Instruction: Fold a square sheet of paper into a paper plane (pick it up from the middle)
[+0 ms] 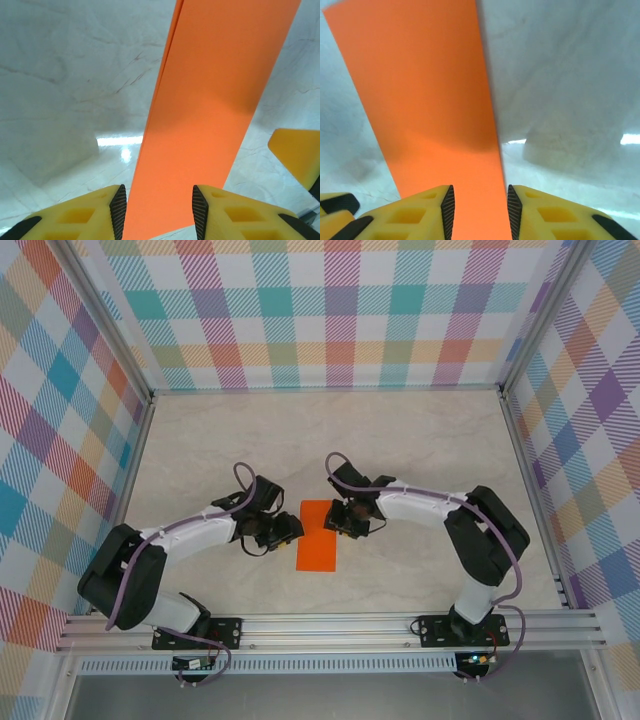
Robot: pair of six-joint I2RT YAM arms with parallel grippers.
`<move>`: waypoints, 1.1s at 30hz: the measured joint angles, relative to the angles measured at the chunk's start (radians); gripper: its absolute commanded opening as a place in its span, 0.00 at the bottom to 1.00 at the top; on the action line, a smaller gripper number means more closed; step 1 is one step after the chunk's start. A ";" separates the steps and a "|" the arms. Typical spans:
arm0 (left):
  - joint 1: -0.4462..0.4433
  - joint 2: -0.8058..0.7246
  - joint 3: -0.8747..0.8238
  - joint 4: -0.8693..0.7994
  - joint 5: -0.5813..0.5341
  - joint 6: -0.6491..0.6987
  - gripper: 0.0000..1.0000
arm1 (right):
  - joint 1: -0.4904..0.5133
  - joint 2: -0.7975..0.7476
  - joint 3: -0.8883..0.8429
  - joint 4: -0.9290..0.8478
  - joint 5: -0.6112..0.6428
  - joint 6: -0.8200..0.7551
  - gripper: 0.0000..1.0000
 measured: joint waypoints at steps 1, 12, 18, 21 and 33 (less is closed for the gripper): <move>0.004 0.009 0.007 0.001 0.006 0.000 0.42 | -0.006 0.010 0.011 0.006 -0.005 -0.005 0.34; 0.011 0.072 0.032 0.005 0.032 0.002 0.42 | -0.022 0.096 0.047 0.024 -0.037 -0.027 0.35; 0.011 0.077 0.032 0.008 0.044 0.001 0.42 | -0.028 0.094 0.047 0.013 -0.030 -0.040 0.34; 0.011 0.083 0.032 0.013 0.049 0.000 0.42 | -0.028 0.094 0.046 0.023 -0.046 -0.042 0.34; 0.011 0.105 0.032 0.056 0.077 0.001 0.43 | -0.028 0.111 0.046 0.033 -0.044 -0.042 0.31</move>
